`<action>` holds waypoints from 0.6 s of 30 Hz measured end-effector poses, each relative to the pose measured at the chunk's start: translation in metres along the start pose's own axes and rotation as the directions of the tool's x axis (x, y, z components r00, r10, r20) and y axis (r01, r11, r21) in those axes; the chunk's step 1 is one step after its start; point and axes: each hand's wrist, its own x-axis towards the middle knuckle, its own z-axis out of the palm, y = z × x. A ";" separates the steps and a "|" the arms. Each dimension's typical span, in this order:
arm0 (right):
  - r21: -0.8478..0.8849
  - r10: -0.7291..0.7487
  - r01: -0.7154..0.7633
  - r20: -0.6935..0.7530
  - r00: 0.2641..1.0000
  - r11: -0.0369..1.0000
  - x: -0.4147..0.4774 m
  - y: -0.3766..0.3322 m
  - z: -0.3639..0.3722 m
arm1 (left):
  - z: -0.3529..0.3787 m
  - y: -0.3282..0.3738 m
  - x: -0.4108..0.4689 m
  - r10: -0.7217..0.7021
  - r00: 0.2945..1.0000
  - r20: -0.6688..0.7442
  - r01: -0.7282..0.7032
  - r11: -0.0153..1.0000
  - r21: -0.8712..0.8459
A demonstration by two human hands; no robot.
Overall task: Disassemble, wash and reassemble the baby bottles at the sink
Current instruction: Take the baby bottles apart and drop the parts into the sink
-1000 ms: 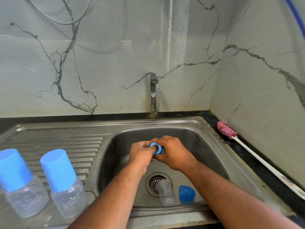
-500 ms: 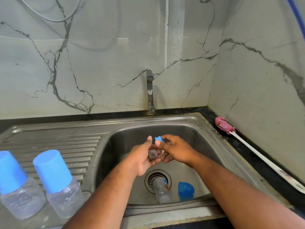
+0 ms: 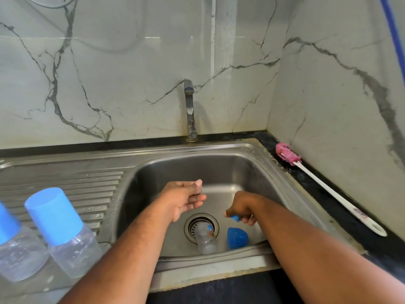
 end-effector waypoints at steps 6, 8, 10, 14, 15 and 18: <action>0.018 -0.076 0.082 -0.232 0.970 0.996 -0.011 -0.007 -0.010 | 0.000 0.001 0.000 0.081 0.996 -0.030 -0.083 0.992 -0.090; 0.276 -0.151 0.246 -0.324 0.934 0.929 -0.011 -0.013 -0.015 | 0.000 0.002 0.000 0.100 0.994 -0.043 -0.104 0.988 -0.114; 0.487 -0.250 0.423 -0.380 0.890 0.765 -0.014 -0.021 -0.019 | 0.001 0.002 0.000 0.119 0.992 -0.042 -0.123 0.986 -0.113; 0.590 -0.443 0.578 -0.374 0.815 0.565 -0.026 -0.037 -0.017 | 0.000 0.000 0.003 0.180 0.983 -0.042 -0.180 0.983 -0.015; 0.569 -0.469 0.596 -0.372 0.801 0.567 -0.027 -0.039 -0.015 | 0.000 -0.001 0.003 0.185 0.982 -0.041 -0.185 0.983 0.010; 0.550 -0.508 0.621 -0.365 0.780 0.559 -0.028 -0.041 -0.012 | 0.001 0.000 0.001 0.195 0.979 -0.062 -0.187 0.976 0.111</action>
